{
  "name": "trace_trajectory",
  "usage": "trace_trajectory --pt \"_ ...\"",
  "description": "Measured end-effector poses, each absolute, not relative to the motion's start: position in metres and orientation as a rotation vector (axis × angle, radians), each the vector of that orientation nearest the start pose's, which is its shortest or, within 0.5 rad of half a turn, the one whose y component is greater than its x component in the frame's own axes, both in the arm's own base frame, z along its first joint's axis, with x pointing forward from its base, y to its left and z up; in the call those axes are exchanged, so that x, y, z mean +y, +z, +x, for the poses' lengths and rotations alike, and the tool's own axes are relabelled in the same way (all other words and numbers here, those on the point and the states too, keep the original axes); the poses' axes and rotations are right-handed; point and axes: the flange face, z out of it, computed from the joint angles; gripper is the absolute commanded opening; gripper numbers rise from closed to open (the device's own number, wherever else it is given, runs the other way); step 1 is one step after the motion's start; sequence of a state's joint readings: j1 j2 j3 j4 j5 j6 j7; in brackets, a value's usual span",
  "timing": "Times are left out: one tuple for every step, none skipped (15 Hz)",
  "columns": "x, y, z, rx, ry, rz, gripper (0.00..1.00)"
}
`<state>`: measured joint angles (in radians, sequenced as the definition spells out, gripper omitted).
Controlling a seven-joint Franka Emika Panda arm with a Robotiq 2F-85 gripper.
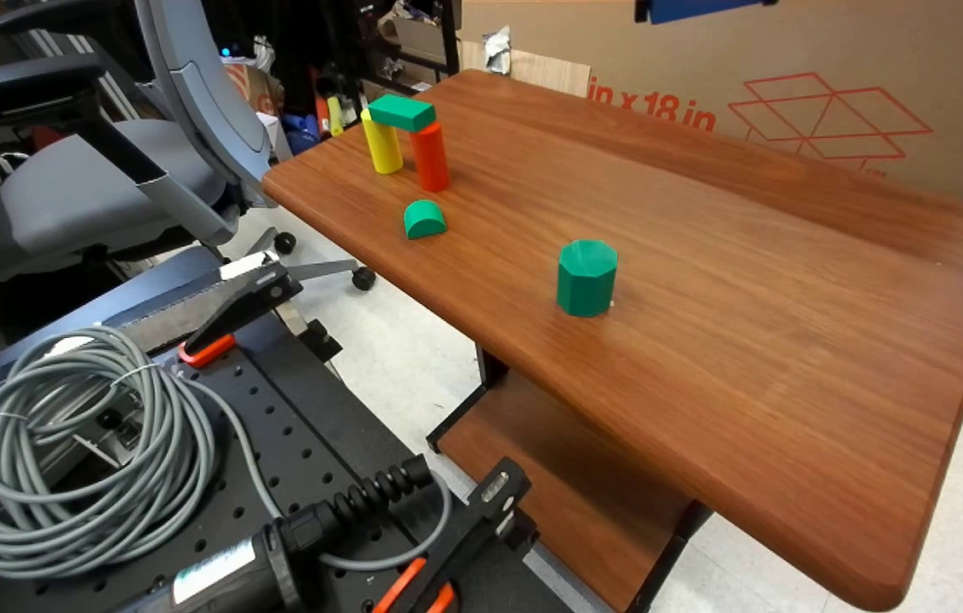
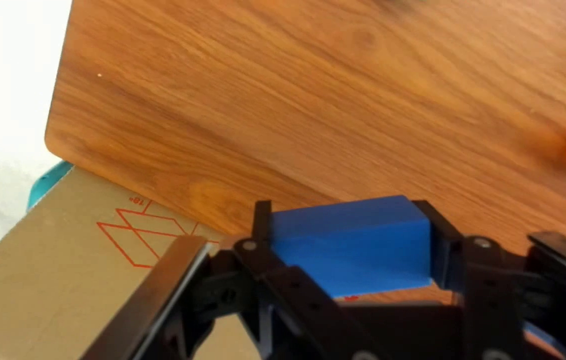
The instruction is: Put the blue block on top of the stack on the left.
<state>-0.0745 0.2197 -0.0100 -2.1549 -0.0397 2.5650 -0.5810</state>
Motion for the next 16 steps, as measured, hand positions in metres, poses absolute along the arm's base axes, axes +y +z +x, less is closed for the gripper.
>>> trace_trajectory --pt "-0.043 0.319 0.574 -0.747 -0.279 -3.125 0.44" --pt "-0.039 0.320 0.568 -0.654 -0.276 -3.143 0.44" --pt "-0.034 0.319 0.561 -0.556 -0.270 -3.157 0.44" --pt "-0.030 0.318 0.553 -0.462 -0.261 -3.167 0.44" --pt "-0.024 0.316 0.545 -0.363 -0.250 -3.173 0.44" --pt "-0.018 0.315 0.537 -0.268 -0.240 -3.176 0.44" --pt "-0.011 0.314 0.529 -0.176 -0.233 -3.175 0.44" --pt "-0.003 0.313 0.521 -0.083 -0.229 -3.172 0.44" --pt "0.005 0.313 0.513 0.000 -0.227 -3.166 0.44" --pt "0.015 0.312 0.506 0.068 -0.231 -3.159 0.44" --pt "0.025 0.312 0.498 0.115 -0.237 -3.154 0.44" --pt "0.035 0.312 0.490 0.148 -0.239 -3.151 0.44" --pt "0.046 0.311 0.483 0.168 -0.247 -3.152 0.44" --pt "0.055 0.310 0.476 0.180 -0.247 -3.156 0.44" --pt "0.064 0.309 0.470 0.187 -0.246 -3.163 0.44" --pt "0.072 0.307 0.464 0.189 -0.242 -3.171 0.44"
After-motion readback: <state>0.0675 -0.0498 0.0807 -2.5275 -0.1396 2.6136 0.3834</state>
